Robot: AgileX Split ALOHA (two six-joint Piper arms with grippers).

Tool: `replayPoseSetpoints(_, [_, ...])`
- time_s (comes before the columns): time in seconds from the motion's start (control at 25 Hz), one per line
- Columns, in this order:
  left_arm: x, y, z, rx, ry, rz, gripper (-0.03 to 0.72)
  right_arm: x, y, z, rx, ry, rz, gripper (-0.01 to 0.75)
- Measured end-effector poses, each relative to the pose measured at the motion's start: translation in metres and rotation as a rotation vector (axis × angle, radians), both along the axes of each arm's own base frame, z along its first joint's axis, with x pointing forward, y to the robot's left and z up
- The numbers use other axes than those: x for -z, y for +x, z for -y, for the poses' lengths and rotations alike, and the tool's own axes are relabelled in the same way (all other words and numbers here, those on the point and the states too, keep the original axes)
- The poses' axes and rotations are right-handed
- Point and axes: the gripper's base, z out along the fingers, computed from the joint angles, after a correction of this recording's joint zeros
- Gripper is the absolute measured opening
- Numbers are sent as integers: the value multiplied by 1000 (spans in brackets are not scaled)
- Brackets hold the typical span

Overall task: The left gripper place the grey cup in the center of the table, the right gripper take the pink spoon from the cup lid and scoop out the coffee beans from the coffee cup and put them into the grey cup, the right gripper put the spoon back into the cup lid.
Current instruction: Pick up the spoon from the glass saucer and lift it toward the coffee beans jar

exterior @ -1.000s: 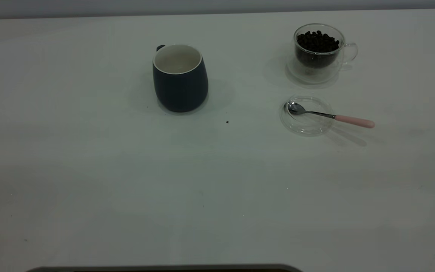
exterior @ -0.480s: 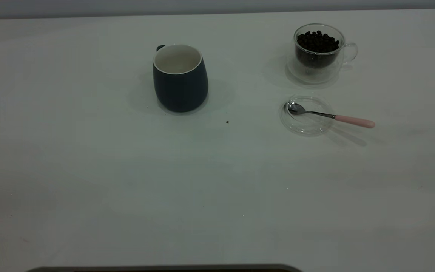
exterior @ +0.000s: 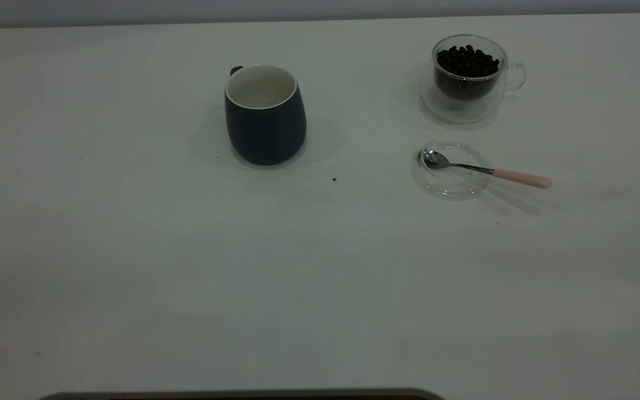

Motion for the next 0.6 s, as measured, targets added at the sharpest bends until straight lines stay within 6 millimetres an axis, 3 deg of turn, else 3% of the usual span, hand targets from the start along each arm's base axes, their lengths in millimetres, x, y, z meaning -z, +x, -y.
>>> replayPoseSetpoints(0.4, [0,0,0,0,0,0,586,0,0,0,-1,2,0,556])
replayPoseSetpoints(0.6, [0,0,0,0,0,0,586,-3,6,-5,-6,96,-8,556])
